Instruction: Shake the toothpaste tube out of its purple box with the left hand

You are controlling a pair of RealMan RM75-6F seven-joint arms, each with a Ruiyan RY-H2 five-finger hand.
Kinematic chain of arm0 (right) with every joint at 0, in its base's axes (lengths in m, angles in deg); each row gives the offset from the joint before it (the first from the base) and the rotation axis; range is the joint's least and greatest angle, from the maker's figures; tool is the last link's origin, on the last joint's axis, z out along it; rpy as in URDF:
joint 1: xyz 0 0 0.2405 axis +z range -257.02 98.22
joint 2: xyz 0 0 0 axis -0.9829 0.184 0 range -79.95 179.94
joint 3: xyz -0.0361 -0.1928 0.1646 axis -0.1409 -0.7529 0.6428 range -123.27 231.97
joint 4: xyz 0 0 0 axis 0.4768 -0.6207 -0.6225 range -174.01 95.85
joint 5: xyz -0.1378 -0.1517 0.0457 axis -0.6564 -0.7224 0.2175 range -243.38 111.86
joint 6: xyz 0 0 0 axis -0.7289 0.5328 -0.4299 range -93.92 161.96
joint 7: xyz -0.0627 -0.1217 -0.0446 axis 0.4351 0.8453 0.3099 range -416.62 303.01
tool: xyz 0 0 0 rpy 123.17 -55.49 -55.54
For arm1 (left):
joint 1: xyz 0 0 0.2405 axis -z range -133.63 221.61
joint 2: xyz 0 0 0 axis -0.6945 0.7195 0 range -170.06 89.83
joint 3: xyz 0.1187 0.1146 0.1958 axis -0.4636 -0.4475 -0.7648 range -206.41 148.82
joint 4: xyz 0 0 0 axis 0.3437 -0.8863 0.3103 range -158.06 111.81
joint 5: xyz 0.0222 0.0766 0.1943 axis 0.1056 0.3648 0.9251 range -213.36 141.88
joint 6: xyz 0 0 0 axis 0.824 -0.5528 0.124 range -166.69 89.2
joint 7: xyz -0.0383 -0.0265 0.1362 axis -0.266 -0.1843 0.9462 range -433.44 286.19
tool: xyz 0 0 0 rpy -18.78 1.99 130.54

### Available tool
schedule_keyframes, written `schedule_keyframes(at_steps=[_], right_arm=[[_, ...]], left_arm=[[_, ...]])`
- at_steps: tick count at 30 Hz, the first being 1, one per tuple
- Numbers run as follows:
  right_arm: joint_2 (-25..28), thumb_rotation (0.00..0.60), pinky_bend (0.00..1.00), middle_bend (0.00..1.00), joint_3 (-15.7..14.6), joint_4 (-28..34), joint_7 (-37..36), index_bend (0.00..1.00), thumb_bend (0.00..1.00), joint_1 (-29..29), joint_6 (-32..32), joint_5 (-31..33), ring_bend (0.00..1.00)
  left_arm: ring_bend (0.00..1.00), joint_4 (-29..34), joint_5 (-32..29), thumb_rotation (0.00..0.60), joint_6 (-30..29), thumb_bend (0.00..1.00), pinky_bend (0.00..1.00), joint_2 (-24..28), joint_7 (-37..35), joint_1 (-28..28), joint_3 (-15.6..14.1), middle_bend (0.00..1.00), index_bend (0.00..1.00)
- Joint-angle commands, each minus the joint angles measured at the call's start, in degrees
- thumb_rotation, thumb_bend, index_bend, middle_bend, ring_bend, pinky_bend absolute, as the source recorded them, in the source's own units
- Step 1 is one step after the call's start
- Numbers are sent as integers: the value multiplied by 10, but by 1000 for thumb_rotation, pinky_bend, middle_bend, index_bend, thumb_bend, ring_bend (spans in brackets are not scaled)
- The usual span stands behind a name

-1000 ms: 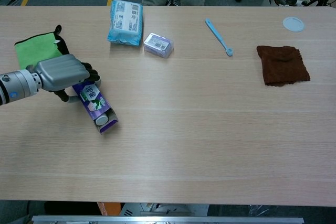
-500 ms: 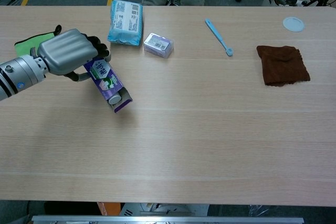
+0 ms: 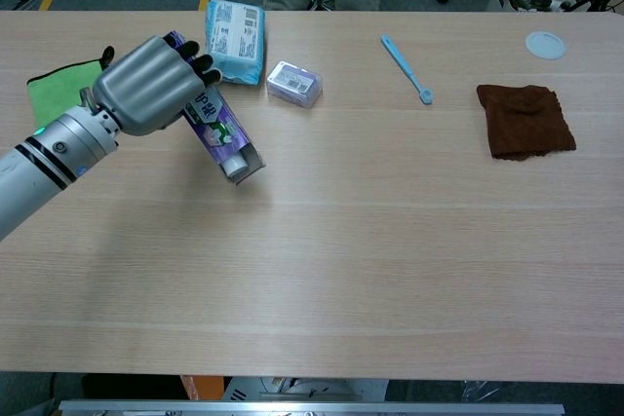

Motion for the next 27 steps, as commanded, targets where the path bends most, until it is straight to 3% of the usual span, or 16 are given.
schedule_keyframes(at_steps=[1,19,22,27], right_arm=[[0,600,428,439,0,-1,-2,380,258,-1,1,1,429],[-2,600,428,439,-1,-7,-7,380,258,0,-1,0,429],[-1,600,428,439,-1,-7,-7,380,258,-1,0,0,429],[-3,600,428,439,-2,-7,-7,380,258,-1,-1,-2,429]], left_arm=[[278,-30,-3,600,-23,309,491,-35,44,-7,10,326,307],[271,-11,-30,600,-8,309,488,-27,70,-1,27,308,304],[271,14,-50,600,14,309,487,-9,62,-3,26,294,304],[266,43,-27,600,63,309,486,56,-8,12,-4,290,308]])
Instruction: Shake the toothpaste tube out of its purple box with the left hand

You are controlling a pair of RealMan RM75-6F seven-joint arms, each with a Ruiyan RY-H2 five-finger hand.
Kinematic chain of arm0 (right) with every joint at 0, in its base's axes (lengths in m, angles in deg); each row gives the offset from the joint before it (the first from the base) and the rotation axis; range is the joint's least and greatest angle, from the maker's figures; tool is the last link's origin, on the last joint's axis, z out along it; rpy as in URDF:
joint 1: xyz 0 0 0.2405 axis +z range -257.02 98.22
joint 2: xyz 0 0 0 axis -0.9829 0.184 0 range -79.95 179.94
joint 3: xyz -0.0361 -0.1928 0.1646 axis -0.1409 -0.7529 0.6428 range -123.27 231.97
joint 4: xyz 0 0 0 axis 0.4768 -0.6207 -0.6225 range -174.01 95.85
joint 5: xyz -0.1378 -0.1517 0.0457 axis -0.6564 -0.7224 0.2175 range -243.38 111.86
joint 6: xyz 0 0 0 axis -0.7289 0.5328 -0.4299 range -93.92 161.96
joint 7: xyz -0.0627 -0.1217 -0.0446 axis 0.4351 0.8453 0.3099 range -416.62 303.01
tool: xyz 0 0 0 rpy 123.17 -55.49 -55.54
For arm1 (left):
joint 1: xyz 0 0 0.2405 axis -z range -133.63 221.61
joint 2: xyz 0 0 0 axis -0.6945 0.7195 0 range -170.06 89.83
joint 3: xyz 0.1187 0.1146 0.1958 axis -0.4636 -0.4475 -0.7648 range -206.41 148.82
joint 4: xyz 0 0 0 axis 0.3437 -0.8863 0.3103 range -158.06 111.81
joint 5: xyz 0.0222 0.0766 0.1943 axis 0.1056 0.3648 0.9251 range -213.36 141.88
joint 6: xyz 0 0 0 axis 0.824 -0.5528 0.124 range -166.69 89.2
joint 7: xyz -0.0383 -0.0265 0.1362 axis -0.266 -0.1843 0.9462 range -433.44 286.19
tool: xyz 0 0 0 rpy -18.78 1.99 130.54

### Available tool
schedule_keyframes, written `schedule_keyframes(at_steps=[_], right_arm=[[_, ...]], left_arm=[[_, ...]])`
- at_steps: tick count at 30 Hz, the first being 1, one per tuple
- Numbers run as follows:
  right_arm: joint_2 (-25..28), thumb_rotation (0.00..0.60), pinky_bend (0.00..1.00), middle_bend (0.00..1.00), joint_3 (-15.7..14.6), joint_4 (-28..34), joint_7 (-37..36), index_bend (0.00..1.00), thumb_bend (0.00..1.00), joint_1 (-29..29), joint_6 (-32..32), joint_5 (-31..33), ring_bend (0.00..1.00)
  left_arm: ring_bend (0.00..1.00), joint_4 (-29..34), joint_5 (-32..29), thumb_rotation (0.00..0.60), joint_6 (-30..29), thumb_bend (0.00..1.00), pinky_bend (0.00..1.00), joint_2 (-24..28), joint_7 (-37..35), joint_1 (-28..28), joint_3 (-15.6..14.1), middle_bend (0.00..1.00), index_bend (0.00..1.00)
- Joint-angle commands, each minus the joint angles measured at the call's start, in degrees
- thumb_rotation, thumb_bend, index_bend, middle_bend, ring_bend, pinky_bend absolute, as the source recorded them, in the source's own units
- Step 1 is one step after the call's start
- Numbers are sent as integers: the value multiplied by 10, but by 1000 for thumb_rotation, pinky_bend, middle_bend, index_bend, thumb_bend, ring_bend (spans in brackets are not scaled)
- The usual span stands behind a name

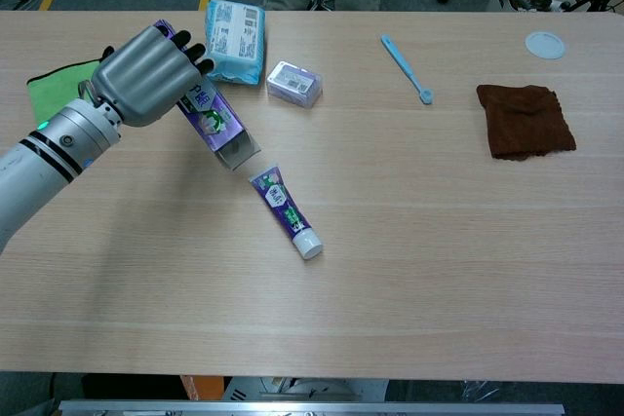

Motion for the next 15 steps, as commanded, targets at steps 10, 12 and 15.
schedule_keyframes(at_steps=[10,12,15], right_arm=[[-3,600,428,439,-4,-1,-1,380,258,-1,-2,-2,429],[-3,600,428,439,-5,-1,-1,380,258,-1,-4,-3,429],[-3,600,428,439,-4,-1,-1,380,258,0,-3,-4,429]], left_arm=[[263,143,-28,600,104,308,458,138,-124,1,-58,283,309],[263,153,-34,600,107,309,451,142,-129,-3,-62,279,309],[263,164,-46,600,111,308,448,145,-134,-8,-67,278,301]])
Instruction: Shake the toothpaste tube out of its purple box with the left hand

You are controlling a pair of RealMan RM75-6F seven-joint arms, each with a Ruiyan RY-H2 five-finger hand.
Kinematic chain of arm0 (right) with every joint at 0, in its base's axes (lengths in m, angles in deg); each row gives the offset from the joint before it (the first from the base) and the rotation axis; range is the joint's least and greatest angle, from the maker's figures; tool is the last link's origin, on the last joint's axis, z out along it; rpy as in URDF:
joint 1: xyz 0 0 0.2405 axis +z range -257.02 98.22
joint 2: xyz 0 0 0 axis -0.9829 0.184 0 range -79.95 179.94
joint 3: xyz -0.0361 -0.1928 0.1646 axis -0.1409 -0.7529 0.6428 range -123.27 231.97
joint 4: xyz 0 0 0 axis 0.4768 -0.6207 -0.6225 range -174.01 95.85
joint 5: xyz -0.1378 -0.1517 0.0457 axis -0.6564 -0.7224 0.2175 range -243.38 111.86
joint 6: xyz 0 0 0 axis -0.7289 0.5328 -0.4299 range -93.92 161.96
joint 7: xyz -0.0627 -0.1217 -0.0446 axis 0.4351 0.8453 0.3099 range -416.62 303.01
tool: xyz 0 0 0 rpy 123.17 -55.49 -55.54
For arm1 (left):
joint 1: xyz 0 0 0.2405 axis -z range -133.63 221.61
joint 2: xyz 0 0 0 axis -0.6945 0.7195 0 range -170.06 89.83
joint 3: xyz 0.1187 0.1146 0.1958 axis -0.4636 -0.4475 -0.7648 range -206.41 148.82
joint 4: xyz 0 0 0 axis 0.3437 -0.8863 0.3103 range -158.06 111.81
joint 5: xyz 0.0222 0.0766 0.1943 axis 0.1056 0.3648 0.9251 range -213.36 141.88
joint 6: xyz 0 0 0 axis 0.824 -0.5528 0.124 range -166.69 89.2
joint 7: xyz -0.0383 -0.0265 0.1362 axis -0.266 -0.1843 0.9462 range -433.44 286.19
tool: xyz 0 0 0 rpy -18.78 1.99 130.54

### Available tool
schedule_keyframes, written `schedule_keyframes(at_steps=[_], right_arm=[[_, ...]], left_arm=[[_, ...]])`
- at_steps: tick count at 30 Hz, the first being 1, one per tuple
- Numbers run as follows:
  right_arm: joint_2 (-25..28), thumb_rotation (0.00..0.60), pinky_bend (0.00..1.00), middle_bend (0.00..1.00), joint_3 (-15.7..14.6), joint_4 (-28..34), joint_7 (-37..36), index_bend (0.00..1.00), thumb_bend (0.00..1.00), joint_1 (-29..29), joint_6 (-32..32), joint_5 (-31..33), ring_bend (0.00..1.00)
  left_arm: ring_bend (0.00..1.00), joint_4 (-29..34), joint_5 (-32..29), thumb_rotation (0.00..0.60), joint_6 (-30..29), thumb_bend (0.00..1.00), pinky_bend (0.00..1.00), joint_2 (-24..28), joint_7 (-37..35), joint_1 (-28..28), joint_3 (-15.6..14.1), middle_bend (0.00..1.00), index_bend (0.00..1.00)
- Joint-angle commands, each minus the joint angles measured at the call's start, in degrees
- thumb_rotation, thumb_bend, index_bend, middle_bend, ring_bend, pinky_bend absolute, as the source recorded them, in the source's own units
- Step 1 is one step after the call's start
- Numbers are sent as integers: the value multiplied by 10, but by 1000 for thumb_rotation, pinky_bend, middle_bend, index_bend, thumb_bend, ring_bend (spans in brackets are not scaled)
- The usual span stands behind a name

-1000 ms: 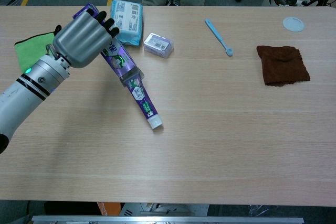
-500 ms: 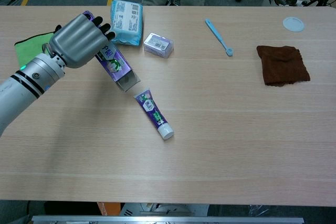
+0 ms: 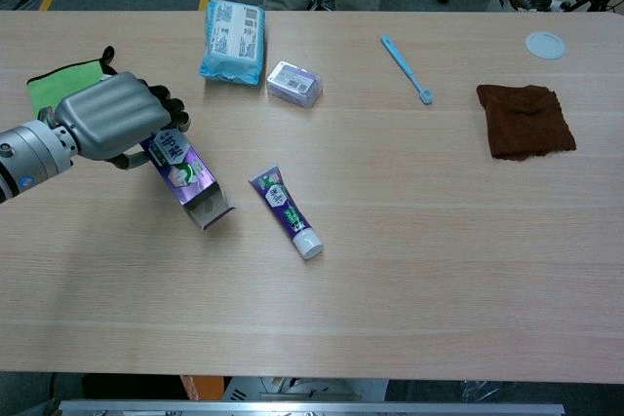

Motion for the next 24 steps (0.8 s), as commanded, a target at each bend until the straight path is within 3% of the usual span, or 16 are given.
schedule_keyframes(at_steps=[1,9,14,19,24], right_arm=[[0,600,428,439,0,0,0,380,257,0,0,0,429],[1,600,428,439,0,-1,1,380,257,0,-2,2,429],[1,600,428,439,1,-3,-1,380,258,-1,-2,6,429],[0,600,428,439,2,-5,-2,380,258,1,-5,7,429],[-2,600,428,439,0,-7,-3,380,258,4,-11,7,429]], left_arm=[[263,11,-13,600,6,308,448,3,-5,-6,-6,277,294],[259,19,-59,600,22,308,446,-14,-1,-5,-1,265,237],[150,36,-146,600,32,308,379,-20,48,1,10,102,0],[120,52,-188,600,9,308,348,-18,77,1,14,54,0],[120,76,-184,600,-58,308,348,3,45,-23,26,52,0]])
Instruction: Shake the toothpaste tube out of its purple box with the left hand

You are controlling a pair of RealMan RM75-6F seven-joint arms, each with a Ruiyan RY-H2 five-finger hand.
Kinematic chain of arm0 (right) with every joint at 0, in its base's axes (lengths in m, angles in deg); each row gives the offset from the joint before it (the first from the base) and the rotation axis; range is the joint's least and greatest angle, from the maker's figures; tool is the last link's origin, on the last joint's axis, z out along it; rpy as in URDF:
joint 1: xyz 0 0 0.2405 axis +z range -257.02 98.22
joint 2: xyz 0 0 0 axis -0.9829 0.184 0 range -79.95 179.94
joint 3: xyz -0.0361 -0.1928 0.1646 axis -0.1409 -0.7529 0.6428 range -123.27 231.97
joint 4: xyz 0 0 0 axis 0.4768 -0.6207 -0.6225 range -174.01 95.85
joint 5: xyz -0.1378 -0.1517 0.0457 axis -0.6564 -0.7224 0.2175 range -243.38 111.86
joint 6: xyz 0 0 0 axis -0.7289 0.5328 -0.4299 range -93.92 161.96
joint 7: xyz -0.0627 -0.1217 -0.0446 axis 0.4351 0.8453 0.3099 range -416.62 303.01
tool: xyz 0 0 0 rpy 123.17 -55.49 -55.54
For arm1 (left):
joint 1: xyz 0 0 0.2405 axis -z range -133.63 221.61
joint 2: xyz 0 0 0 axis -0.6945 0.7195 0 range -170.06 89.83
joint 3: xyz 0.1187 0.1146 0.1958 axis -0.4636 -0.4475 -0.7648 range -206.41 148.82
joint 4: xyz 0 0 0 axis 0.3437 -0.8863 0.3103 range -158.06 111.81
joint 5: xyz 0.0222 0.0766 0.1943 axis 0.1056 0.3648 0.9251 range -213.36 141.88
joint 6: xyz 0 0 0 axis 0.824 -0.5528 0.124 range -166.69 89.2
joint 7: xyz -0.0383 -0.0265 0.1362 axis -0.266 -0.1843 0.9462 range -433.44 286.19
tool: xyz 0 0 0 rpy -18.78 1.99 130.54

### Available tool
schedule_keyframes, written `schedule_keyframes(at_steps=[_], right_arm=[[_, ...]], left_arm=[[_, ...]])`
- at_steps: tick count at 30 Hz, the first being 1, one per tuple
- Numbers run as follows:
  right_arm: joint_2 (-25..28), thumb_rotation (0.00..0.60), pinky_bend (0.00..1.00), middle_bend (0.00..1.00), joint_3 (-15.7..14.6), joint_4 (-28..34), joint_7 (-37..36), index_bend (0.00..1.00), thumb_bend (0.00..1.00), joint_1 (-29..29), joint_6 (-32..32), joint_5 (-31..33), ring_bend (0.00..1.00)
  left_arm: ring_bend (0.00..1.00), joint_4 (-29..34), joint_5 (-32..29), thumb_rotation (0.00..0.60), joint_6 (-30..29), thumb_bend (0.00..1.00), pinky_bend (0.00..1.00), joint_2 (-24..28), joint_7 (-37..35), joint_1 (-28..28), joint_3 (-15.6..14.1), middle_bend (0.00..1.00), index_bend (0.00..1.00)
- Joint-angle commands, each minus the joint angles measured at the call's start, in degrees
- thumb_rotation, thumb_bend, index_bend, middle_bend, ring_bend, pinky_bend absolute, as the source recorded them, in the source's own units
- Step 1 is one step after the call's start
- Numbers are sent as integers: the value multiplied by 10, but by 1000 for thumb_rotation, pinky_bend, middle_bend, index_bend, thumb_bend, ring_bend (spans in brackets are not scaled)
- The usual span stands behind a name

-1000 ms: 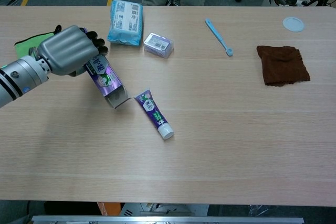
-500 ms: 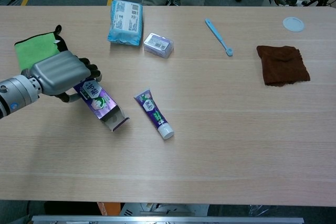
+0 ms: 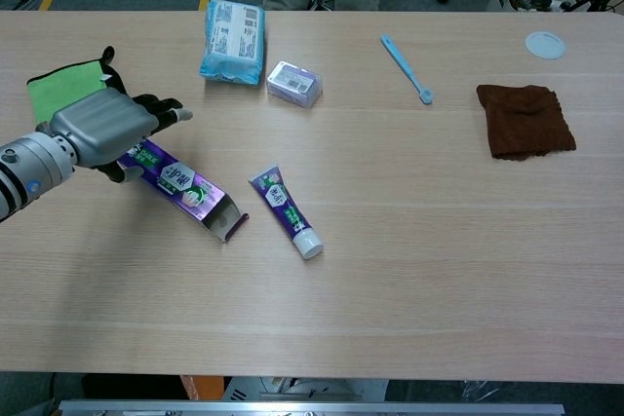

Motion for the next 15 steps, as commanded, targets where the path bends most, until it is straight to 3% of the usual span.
schedule_keyframes(at_steps=[1,9,15], right_arm=[[-1,600,428,439,-1,-1,0,380,258,2,-4,0,429],[-3,600,428,439,-3,-1,4,380,258,2,-8,2,429],[-5,600,428,439,-7,0,6,380,257,-1,-11,5,429]], left_arm=[[120,22,2,600,-55,308,348,19,-32,-25,13,54,0],[120,64,36,600,-192,309,348,66,-122,-107,18,61,0],[120,71,103,600,-298,308,348,79,-164,-181,-12,83,0]])
